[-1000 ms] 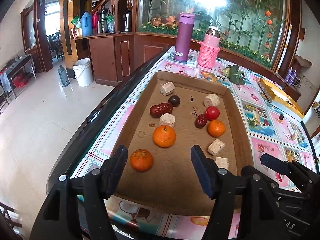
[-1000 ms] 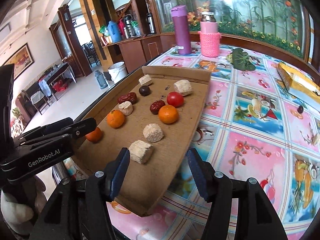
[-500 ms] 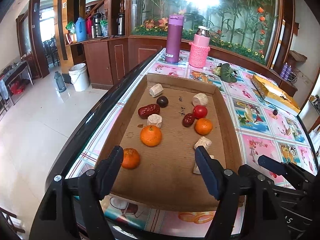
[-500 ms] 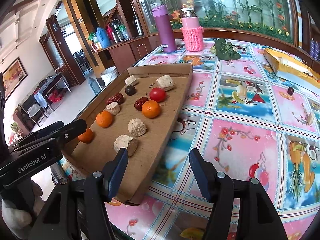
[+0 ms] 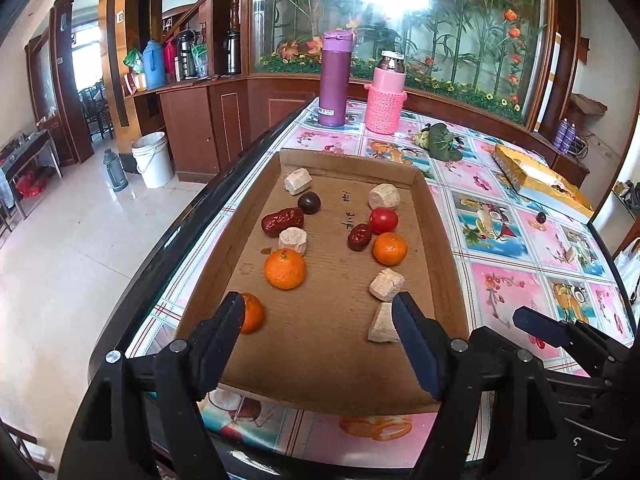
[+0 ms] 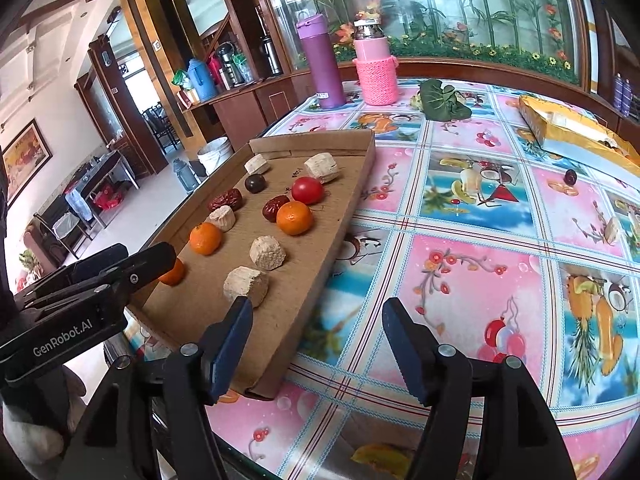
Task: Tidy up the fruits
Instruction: 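Move both open tools from the box back toward the table items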
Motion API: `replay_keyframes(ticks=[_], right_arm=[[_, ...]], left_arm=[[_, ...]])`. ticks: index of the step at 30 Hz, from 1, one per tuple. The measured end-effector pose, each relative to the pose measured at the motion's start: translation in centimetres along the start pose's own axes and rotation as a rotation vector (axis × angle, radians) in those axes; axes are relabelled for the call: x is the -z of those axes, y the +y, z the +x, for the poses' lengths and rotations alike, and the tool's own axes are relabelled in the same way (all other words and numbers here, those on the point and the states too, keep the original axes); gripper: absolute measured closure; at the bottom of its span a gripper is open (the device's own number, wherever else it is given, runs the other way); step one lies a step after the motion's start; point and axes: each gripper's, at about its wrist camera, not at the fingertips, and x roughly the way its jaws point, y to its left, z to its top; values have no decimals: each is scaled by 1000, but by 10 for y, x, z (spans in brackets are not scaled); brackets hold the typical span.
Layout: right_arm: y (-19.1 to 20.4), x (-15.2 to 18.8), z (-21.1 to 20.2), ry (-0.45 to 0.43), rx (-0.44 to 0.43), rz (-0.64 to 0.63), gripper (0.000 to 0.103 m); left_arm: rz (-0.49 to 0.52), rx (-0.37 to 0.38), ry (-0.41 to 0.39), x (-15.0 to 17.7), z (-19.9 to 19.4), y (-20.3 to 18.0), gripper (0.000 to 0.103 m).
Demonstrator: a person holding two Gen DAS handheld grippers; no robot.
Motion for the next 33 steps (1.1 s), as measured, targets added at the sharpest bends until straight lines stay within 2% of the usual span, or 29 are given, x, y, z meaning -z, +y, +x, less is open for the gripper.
replay_keyframes(ticks=[11,15,33], right_arm=[[-5,3,-4,-2,4,18,29],[-8,5,-4,0,4,26,29],[-18,11,-6,0,5,52,28]], left_arm=[[17,1,-2,0,-3,-8,26],[23,2,-3,1,-3,-12,23],[48,0,5,5,-2,-24,23]])
